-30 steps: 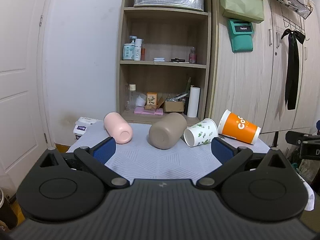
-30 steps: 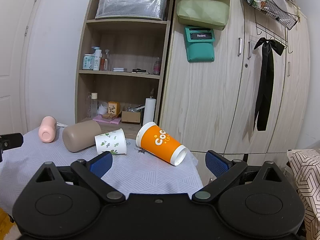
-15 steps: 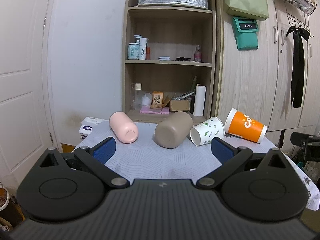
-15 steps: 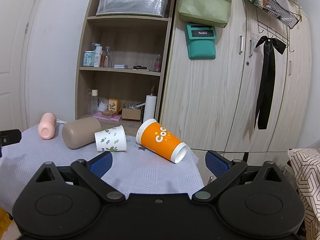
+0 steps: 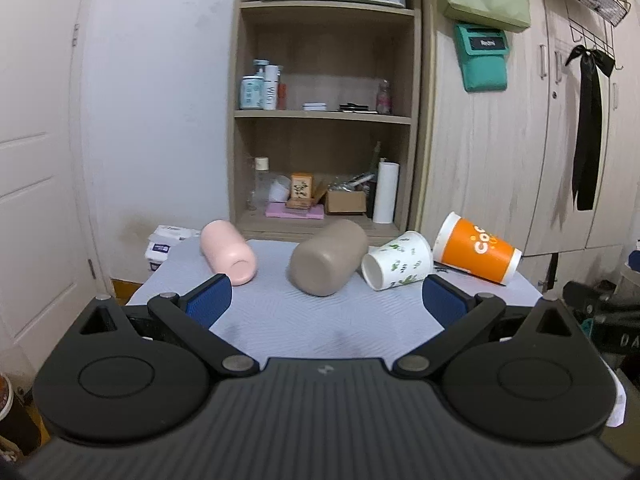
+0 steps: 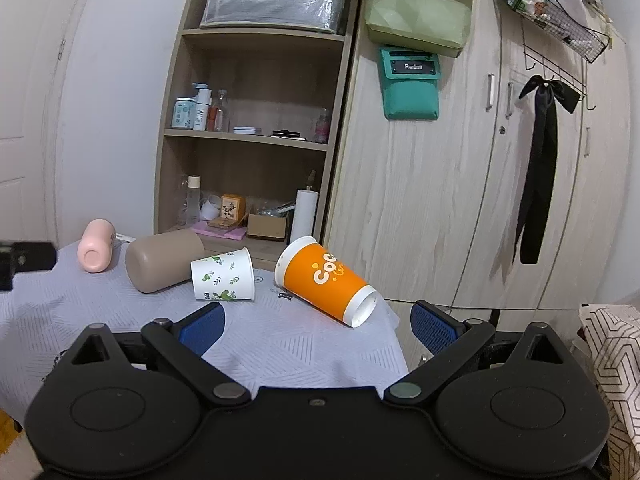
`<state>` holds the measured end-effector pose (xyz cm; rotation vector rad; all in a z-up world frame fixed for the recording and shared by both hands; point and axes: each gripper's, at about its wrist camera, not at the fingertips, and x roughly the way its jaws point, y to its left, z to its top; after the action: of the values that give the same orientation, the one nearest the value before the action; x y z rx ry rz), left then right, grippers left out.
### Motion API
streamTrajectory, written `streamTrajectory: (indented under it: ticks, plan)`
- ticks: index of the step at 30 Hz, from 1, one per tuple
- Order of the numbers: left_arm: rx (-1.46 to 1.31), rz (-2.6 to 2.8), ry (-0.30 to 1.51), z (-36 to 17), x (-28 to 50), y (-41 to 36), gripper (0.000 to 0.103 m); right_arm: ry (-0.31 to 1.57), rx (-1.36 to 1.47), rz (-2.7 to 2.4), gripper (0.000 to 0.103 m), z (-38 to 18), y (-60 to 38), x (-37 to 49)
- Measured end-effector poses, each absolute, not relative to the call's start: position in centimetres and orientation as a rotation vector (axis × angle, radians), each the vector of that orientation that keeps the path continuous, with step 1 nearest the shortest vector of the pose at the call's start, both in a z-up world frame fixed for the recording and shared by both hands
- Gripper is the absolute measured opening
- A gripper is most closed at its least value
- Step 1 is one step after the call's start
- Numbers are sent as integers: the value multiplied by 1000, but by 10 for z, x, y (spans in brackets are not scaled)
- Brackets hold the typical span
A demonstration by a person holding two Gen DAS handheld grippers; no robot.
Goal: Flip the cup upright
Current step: 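Move the right gripper to the orange cup's base and close on it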
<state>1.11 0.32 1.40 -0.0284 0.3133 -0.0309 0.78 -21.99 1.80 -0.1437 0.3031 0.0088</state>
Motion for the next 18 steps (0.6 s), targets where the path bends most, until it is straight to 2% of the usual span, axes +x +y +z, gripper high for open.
streamTrajectory:
  ticks: [6, 13, 18]
  plan:
    - [-37, -85, 378, 24, 42, -23, 103, 285, -205, 47, 101, 17, -234, 27]
    - [-53, -97, 466, 20, 88, -62, 103, 326, -217, 321, 101, 19, -271, 63]
    - [-160, -150, 514, 10, 125, -86, 103, 356, -276, 427, 101, 9, -292, 102]
